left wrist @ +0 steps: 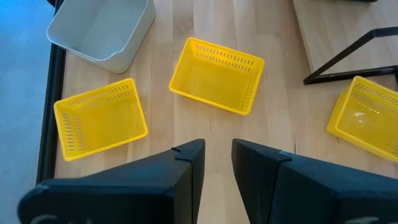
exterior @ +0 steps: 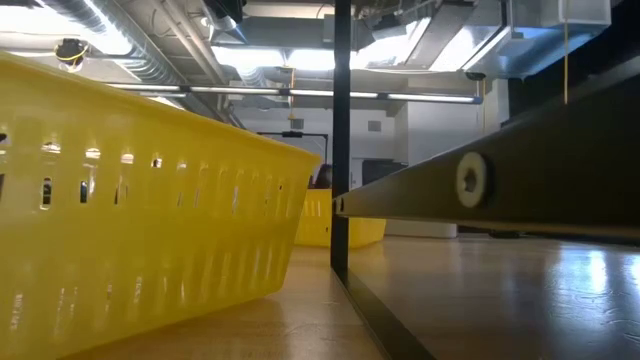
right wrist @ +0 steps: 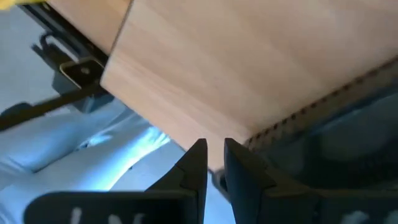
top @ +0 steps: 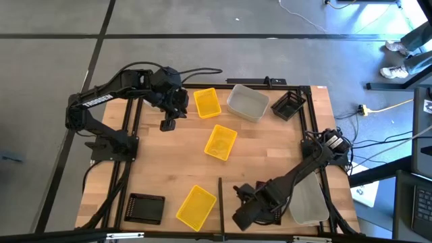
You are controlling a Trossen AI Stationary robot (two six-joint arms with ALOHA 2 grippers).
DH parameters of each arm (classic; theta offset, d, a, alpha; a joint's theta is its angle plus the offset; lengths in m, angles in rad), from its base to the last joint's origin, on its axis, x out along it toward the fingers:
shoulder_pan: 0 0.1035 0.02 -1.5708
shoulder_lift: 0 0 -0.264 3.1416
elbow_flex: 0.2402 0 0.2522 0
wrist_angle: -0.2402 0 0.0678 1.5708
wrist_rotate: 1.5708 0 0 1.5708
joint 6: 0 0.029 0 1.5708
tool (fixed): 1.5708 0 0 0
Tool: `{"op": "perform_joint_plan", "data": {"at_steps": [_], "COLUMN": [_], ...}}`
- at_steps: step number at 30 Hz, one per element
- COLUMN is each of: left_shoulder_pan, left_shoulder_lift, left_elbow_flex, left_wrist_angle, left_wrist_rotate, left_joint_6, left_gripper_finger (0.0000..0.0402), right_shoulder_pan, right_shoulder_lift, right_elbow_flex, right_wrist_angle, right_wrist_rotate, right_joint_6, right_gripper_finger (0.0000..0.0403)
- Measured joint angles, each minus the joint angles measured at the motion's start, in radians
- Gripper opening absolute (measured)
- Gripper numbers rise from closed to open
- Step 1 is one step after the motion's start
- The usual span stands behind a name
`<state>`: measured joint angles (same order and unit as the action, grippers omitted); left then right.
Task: Stack baskets on shelf by color
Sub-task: Put the middle black bin on the shelf
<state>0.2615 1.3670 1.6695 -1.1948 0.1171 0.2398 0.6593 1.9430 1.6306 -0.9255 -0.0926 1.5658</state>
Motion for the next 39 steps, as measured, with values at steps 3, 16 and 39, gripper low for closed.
{"op": "perform_joint_plan", "data": {"at_steps": [3, 16, 39], "left_shoulder_pan": [0.0, 0.0, 0.0], "left_shoulder_lift": [0.0, 0.0, 0.0], "left_elbow_flex": [0.0, 0.0, 0.0], "left_wrist_angle": [0.0, 0.0, 0.0], "left_wrist_rotate": [0.0, 0.0, -0.001], "left_joint_6": [0.0, 0.0, 0.0], "left_gripper_finger": [0.0071, 0.0071, 0.0071], "right_shoulder_pan": [-0.002, -0.002, 0.003], "right_shoulder_lift": [0.0, 0.0, 0.046], "right_elbow_flex": [0.0, 0.0, 0.0], "right_wrist_angle": [-0.005, 0.0, 0.008], "right_wrist_rotate": [0.005, -0.009, -0.148], "right_joint_6": [0.0, 0.026, -0.108], "right_gripper_finger": [0.0053, 0.0053, 0.0053]}}
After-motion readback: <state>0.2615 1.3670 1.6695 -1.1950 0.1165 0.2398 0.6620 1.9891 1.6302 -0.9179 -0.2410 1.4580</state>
